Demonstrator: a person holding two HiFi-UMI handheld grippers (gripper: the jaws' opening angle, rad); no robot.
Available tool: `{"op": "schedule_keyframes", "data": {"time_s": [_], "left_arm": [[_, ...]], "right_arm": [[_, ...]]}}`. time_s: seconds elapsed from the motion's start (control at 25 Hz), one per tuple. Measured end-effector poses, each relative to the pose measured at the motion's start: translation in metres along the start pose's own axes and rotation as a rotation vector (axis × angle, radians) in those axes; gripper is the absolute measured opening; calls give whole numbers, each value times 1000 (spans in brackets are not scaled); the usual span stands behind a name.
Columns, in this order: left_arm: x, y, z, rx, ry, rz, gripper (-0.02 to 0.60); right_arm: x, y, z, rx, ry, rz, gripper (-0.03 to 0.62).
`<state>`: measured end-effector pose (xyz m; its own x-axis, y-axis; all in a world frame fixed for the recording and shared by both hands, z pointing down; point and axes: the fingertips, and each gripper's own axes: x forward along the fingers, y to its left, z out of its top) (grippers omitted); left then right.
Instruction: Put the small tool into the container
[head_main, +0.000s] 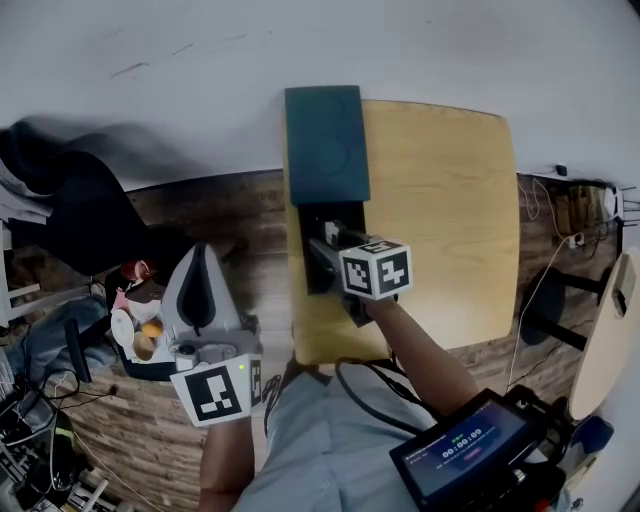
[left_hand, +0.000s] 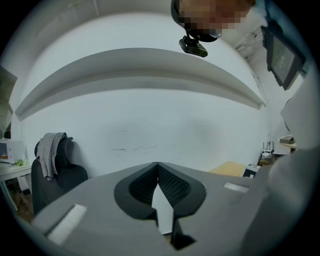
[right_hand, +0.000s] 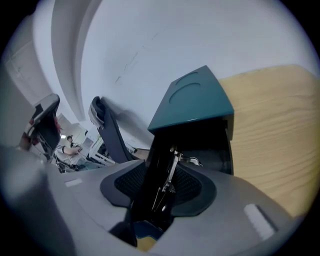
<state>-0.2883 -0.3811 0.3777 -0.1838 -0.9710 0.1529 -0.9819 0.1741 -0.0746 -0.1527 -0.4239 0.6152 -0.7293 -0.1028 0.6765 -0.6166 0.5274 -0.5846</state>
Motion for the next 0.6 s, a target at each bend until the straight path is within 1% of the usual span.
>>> {"op": "schedule_keyframes", "data": {"time_s": [0.08,0.12,0.2,0.32,0.36,0.48,0.52,0.6], "left_arm": [[-1,0,-1,-2,4,1,11],[-2,-1,-1,-2,5,2,12],[-4,-2,-1,-2,7,4,12],[-5,-5,0,-5,8,2,11],[-6,-6,1,-7,8,1,12],[-9,-8,1,-10,8,0,11],[-9,-8,2,-10,8,0,11],[-9,-9,2,-8,11,-1,11]], "right_arm": [[0,-4,2,58,-26,16,184],[0,-5,2,66,-32,17,186],[1,-5,3,42,-36,7,184],[4,-4,3,-41,-48,-21,176],[5,-4,4,-45,-60,-21,178],[3,-5,5,1,-100,4,170],[3,-4,4,-24,-101,-7,185],[4,0,3,-154,-83,-70,224]]}}
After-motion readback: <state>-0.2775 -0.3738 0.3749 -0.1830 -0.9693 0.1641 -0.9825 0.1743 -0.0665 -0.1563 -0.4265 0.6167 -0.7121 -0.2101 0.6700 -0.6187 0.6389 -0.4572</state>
